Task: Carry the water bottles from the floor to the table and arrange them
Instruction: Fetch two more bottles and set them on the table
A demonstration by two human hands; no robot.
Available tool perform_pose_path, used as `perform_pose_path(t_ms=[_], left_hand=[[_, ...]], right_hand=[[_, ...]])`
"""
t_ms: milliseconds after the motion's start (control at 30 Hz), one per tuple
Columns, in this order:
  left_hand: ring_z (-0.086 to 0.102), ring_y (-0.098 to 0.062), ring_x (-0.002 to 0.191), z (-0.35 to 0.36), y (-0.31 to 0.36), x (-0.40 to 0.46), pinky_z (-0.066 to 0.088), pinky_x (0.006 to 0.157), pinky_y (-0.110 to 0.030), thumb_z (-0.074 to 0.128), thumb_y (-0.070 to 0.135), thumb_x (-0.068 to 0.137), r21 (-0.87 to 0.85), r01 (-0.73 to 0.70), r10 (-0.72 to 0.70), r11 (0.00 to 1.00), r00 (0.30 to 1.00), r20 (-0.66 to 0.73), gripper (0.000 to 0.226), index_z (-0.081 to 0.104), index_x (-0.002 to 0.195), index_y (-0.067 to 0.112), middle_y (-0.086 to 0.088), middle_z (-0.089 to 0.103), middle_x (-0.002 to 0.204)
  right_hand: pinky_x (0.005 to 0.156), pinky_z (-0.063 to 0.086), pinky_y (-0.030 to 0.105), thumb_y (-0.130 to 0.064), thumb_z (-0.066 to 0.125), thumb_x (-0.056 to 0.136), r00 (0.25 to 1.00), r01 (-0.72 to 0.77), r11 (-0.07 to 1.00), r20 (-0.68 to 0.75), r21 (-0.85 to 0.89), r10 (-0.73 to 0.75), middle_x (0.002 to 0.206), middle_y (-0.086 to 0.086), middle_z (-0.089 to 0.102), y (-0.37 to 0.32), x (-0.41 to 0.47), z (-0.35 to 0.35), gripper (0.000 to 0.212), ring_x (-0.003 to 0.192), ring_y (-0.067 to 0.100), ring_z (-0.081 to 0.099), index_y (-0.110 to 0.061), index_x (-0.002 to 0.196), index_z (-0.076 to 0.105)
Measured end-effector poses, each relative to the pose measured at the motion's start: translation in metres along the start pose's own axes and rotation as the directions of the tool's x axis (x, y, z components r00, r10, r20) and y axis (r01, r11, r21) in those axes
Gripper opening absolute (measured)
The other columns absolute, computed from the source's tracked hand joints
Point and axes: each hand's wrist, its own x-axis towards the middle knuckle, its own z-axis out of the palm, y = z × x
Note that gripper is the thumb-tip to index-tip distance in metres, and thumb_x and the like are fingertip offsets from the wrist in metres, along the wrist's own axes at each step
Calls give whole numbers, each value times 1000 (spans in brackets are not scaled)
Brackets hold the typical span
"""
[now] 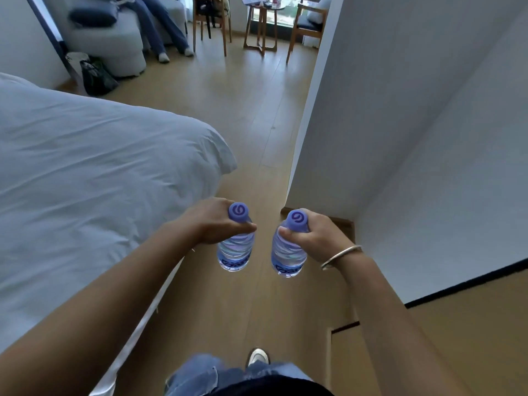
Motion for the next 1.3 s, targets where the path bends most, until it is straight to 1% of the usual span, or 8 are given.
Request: perform_pose_path(t_ms=[133, 233, 367, 500, 667, 967, 1167, 1300], left_hand=[[64, -20, 85, -4, 7, 42, 54, 81, -40, 57, 63, 71, 8, 3, -3, 1000, 1000, 23, 42, 71, 89, 28, 0, 71, 89], [64, -19, 85, -8, 3, 74, 53, 81, -39, 51, 68, 64, 13, 16, -17, 1000, 999, 43, 52, 71, 90, 28, 0, 71, 90], [62, -17, 83, -13, -10, 120, 53, 77, -37, 55, 63, 77, 52, 3, -6, 999, 998, 61, 40, 70, 91, 29, 2, 70, 88], [61, -15, 81, -29, -26, 172, 51, 74, -34, 53, 61, 80, 78, -7, 1, 997, 997, 76, 40, 69, 93, 27, 2, 69, 88], [62, -16, 83, -72, -54, 246, 50, 73, -32, 55, 56, 82, 28, -16, 14, 999, 998, 61, 39, 69, 96, 23, 0, 70, 89], [57, -11, 73, -160, -91, 371, 43, 62, -25, 59, 59, 77, 87, -17, 15, 996, 1000, 18, 34, 64, 86, 26, 4, 67, 83], [60, -16, 83, -198, -115, 434, 51, 74, -33, 60, 57, 77, 35, -24, 21, 999, 997, 72, 35, 65, 92, 25, 2, 68, 89], [61, -16, 83, -217, -129, 481, 52, 74, -34, 59, 58, 77, 36, -10, 6, 999, 995, 99, 34, 65, 91, 27, 2, 68, 89]], right_hand=[[84, 53, 48, -38, 63, 83, 999, -14, 999, 44, 33, 12, 89, 8, 66, 15, 37, -20, 25, 87, 27, 63, -15, 95, 60], [84, 53, 48, -37, 63, 84, 998, -23, 998, 51, 59, 20, 90, 9, 66, 23, 64, -29, 25, 88, 27, 63, -15, 96, 60], [85, 52, 49, -37, 62, 84, 996, -43, 998, 80, 50, 39, 91, 11, 66, 32, 105, -36, 28, 88, 29, 63, -13, 96, 60], [85, 52, 49, -38, 61, 85, 994, -62, 997, 89, 36, 58, 93, 12, 66, 34, 161, -42, 29, 89, 29, 63, -11, 96, 60], [86, 52, 48, -38, 61, 85, 994, -77, 997, 82, 24, 75, 94, 11, 66, 21, 251, -49, 29, 90, 28, 63, -12, 98, 59], [82, 52, 46, -35, 64, 84, 997, -71, 997, -12, 35, 72, 91, 11, 66, -17, 397, -63, 26, 87, 29, 62, -11, 93, 61], [80, 51, 43, -34, 64, 84, 994, -98, 994, -34, 52, 100, 89, 12, 66, -23, 471, -69, 26, 87, 30, 62, -9, 91, 62], [77, 50, 42, -36, 61, 85, 994, -105, 994, -16, 19, 106, 82, 10, 64, -21, 523, -80, 23, 85, 30, 61, -12, 82, 59]])
